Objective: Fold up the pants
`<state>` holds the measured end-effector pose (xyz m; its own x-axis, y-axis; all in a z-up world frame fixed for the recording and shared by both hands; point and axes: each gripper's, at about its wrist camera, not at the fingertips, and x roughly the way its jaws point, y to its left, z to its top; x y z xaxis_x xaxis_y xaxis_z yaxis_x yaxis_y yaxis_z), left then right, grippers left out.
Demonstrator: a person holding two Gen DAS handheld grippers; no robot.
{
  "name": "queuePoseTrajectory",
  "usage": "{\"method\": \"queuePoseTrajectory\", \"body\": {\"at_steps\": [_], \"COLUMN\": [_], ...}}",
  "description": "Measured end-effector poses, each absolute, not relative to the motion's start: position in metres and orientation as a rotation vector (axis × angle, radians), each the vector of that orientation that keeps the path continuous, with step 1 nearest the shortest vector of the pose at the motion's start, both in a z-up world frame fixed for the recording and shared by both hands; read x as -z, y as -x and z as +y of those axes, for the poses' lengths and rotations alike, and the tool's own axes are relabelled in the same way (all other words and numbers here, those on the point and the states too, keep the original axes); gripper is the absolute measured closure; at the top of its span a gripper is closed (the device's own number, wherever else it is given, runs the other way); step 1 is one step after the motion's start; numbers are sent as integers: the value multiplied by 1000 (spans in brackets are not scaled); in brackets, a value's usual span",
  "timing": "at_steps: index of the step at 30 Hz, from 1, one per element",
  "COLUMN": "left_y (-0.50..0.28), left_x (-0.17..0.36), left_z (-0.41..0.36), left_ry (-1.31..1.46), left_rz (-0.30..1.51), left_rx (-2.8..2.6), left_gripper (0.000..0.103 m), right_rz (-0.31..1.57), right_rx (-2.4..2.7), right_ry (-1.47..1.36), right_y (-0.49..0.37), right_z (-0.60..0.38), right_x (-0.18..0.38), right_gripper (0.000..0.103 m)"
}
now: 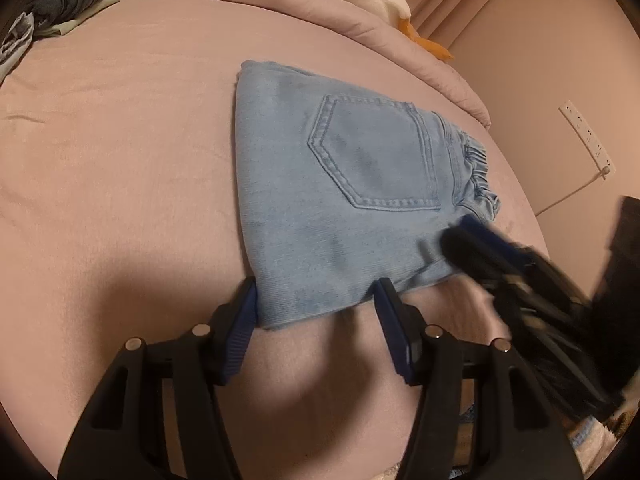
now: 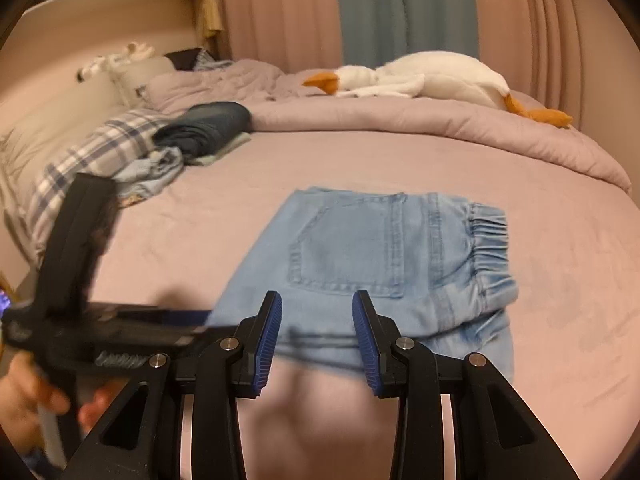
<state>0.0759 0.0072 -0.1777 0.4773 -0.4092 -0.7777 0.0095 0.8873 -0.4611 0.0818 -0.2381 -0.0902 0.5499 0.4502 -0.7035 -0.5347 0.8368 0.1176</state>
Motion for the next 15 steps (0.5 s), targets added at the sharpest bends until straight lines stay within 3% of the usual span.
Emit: {"method": "queuePoseTrajectory", "body": {"at_steps": [4, 15], "left_y": [-77, -74], "left_x": [178, 180], "left_z": [5, 4], "left_ry": [411, 403], "left_rz": [1052, 1057], "left_rx": [268, 272], "left_gripper": [47, 45], "right_rz": [924, 907], "right_rx": [-546, -493], "right_ry": [123, 95], "right_y": [-100, -101], "right_z": [-237, -261], "right_x": [124, 113], "right_gripper": [66, 66]}}
